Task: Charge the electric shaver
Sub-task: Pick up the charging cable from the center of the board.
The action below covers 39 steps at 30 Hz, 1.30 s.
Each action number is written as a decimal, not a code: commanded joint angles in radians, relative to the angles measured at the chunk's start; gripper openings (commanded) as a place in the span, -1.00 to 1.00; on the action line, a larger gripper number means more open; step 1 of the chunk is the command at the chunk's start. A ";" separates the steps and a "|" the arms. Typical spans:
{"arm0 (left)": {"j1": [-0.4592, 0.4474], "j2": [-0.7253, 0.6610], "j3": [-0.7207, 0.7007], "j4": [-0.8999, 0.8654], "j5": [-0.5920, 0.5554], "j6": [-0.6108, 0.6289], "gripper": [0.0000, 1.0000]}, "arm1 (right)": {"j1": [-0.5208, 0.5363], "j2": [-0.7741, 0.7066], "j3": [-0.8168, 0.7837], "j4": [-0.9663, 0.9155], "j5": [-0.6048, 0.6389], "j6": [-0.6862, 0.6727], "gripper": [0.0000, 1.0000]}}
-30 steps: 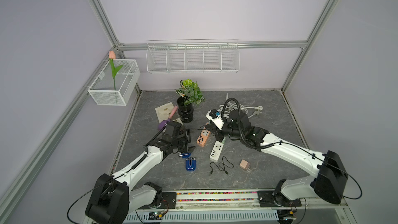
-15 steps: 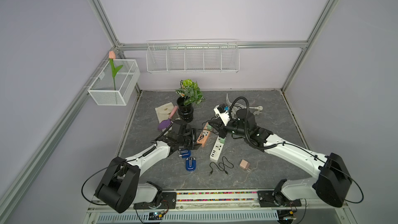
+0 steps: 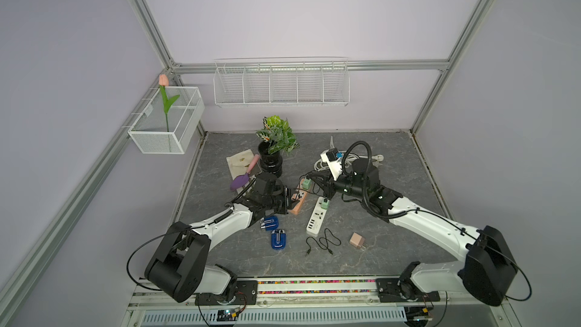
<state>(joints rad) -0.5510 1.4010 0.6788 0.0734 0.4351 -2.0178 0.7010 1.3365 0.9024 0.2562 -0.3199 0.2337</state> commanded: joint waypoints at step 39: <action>-0.045 0.166 0.122 0.134 0.128 -0.240 -0.01 | -0.128 -0.094 -0.171 0.212 -0.101 0.236 -0.87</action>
<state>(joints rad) -0.5858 1.5482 0.7612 0.1635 0.5220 -2.0167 0.5823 1.2659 0.7551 0.4248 -0.3946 0.4488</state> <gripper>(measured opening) 0.490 0.069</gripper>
